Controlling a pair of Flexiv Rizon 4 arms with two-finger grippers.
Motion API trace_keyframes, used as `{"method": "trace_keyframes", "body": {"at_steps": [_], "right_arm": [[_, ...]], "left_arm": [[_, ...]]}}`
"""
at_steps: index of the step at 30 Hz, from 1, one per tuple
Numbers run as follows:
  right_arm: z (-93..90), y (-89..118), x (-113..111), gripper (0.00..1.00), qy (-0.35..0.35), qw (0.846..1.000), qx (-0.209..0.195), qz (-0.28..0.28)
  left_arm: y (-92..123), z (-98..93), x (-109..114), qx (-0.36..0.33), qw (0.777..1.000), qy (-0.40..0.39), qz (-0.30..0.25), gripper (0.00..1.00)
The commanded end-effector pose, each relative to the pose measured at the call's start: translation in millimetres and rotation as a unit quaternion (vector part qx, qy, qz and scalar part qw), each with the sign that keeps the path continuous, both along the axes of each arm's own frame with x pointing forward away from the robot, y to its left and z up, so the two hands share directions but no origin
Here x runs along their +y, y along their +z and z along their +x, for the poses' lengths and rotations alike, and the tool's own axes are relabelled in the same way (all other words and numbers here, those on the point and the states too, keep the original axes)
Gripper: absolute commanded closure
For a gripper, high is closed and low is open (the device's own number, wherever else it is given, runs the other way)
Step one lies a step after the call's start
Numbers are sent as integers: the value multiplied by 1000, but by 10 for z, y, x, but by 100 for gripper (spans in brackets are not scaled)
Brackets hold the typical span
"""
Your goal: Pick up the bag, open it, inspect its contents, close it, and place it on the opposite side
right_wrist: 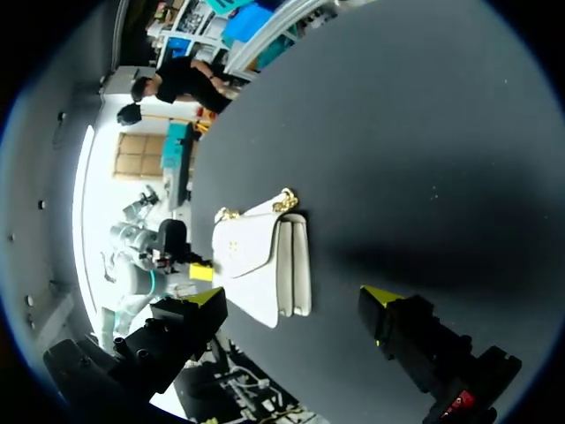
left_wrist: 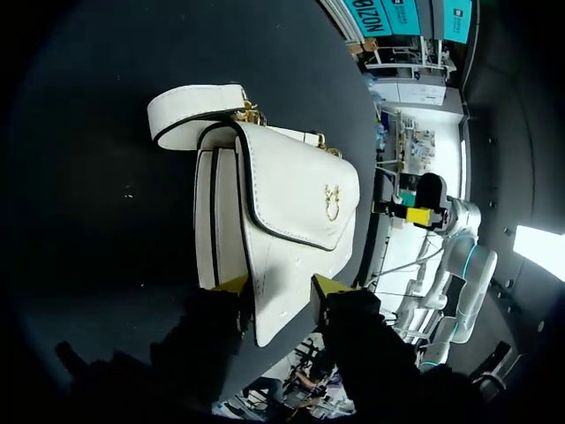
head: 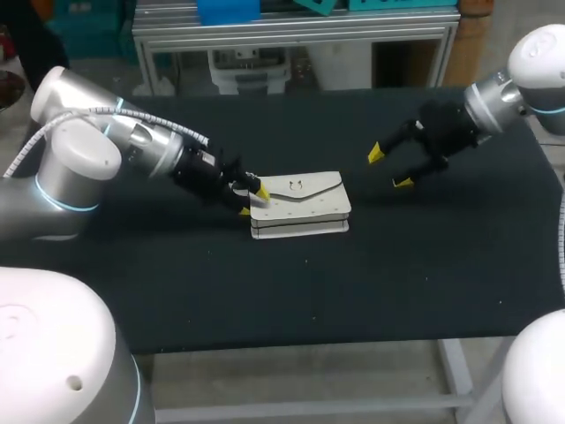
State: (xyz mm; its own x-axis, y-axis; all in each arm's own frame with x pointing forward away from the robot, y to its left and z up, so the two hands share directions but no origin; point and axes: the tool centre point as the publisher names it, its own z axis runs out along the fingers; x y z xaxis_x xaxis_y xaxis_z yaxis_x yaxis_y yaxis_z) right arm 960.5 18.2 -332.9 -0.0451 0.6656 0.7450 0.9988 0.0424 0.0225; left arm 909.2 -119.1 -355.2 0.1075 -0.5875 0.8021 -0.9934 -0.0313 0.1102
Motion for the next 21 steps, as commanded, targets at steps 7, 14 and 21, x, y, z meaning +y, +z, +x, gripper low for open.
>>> {"method": "trace_keyframes", "body": {"at_steps": [7, 14, 21], "right_arm": [[136, 126, -243, 0, 74, 993, -9, -94], [147, 117, -371, 0, 98, 986, -13, -131], [147, 117, -371, 0, 98, 986, -13, -131]], "left_arm": [[-61, 105, -12, -2, 999, -2, 38, 100], [-42, 240, 126, -14, 996, -14, 91, 100], [-42, 240, 126, -14, 996, -14, 91, 100]]}}
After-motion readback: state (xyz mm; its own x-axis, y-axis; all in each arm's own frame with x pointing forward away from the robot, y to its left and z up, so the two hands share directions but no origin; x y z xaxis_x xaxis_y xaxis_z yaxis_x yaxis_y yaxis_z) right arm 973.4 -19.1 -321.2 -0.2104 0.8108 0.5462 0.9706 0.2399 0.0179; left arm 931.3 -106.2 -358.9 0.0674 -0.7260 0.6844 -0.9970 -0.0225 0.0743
